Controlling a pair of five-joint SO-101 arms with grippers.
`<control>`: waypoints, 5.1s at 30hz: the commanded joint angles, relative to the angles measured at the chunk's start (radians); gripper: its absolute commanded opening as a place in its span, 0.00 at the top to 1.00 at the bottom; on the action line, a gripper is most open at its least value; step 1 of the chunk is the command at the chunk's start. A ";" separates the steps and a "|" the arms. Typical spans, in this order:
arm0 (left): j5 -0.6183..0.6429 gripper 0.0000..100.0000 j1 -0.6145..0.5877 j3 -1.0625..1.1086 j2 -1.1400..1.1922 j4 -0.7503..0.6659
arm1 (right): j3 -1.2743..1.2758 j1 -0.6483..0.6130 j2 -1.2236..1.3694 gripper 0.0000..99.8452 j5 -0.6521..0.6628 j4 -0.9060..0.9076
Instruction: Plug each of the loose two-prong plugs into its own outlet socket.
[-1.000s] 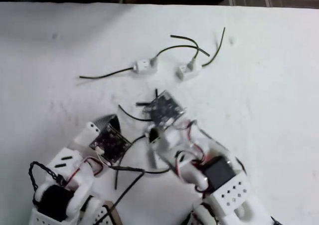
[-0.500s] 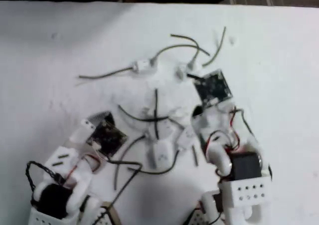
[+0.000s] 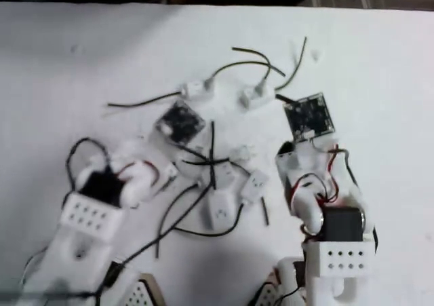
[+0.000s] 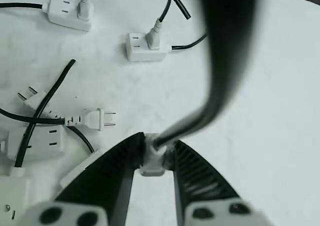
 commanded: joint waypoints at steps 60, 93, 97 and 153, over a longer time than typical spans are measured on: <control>-0.350 0.73 -0.392 0.186 -0.036 0.204 | 0.029 -0.070 -0.013 0.98 0.003 -0.001; -0.242 0.83 -0.062 -0.132 0.662 0.051 | 0.031 -0.073 -0.013 0.98 0.003 0.002; -0.127 0.89 -0.059 -0.141 0.687 0.051 | 0.031 -0.073 -0.013 0.98 0.003 0.002; 0.037 0.75 -0.707 0.318 -0.085 -0.140 | -0.037 -0.731 0.541 0.98 -0.396 -0.286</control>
